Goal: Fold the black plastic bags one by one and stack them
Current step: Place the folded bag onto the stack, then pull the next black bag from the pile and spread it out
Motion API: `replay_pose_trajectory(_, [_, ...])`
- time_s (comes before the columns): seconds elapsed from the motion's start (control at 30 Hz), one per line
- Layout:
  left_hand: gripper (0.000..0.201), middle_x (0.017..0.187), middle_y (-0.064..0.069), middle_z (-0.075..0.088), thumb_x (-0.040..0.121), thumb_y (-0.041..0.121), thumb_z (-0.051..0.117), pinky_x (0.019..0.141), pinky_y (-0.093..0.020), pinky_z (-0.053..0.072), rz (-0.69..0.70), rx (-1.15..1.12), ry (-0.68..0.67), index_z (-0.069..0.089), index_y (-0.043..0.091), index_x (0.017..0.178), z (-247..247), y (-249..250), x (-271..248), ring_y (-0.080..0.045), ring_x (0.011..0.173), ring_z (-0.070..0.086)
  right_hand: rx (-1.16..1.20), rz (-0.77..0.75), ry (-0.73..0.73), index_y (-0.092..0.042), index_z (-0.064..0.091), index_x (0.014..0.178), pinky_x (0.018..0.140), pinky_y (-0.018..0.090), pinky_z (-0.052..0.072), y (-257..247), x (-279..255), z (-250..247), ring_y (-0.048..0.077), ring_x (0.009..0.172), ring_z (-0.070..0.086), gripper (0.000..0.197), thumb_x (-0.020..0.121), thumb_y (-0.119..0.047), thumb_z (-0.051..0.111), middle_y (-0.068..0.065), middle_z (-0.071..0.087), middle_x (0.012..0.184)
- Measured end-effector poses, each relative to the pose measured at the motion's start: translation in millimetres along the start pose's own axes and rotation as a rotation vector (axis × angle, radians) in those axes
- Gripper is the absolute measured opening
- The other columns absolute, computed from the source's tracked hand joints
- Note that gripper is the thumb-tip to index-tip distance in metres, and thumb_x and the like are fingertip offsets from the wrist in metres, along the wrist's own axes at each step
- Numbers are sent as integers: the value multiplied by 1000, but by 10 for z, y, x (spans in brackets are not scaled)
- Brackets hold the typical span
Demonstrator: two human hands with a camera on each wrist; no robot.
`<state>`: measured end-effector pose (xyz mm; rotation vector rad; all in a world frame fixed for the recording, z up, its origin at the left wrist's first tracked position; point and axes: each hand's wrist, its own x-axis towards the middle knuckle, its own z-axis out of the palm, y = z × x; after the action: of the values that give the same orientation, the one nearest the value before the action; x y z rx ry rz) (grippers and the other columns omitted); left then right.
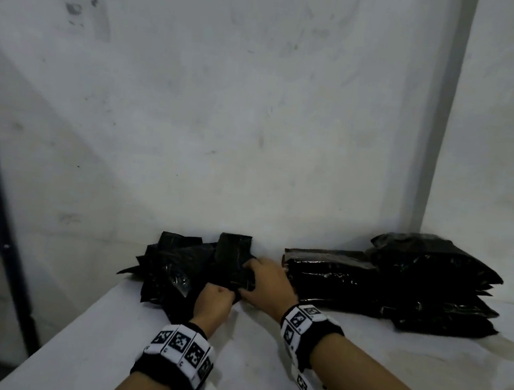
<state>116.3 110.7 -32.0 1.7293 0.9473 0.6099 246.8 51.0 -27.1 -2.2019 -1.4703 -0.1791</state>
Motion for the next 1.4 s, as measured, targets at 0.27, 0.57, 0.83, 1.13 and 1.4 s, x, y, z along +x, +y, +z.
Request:
replay_pose_trajectory(0.27, [42,100,-29,67,82,23,66,87,-41,52,-87,-325,18,65,-5,114,-74,-164,221,-29,92,64,205,32,-61,-12,69,117,88,27,49,-80,145,40,27,108,62,35,85,-5,56,11,68,117])
replay_pose_trajectory(0.57, [38,98,-22,71,90,30,63,65,-39,59,-137,-552,-23,66,-3,109,-14,115,-161,-37,88,69,516,-120,-101,-14,75,108,86,27,53,-70,-268,-283,11,94,68,22,88,-23,69,3,75,101])
replay_pose_trajectory(0.83, [25,98,-19,63,101,10,37,62,-37,53,-94,-565,-4,51,1,120,-150,124,-559,-28,77,61,541,-43,88,-5,70,112,74,4,42,117,-646,-722,-9,81,62,39,79,9,54,2,68,99])
replay_pose_trajectory(1.13, [24,70,-7,54,96,14,43,56,-31,41,-121,-494,-83,55,10,76,-197,323,-1115,-21,58,52,479,-7,-53,-24,65,121,90,24,53,406,-1336,-1249,8,105,61,51,79,6,68,-3,64,117])
replay_pose_trajectory(1.4, [19,61,-2,59,95,13,41,57,-29,47,-87,-230,-392,56,8,84,158,579,-1604,-25,56,57,553,128,-11,-4,70,87,60,25,52,667,-2170,-1939,14,61,58,20,94,-21,62,-4,60,65])
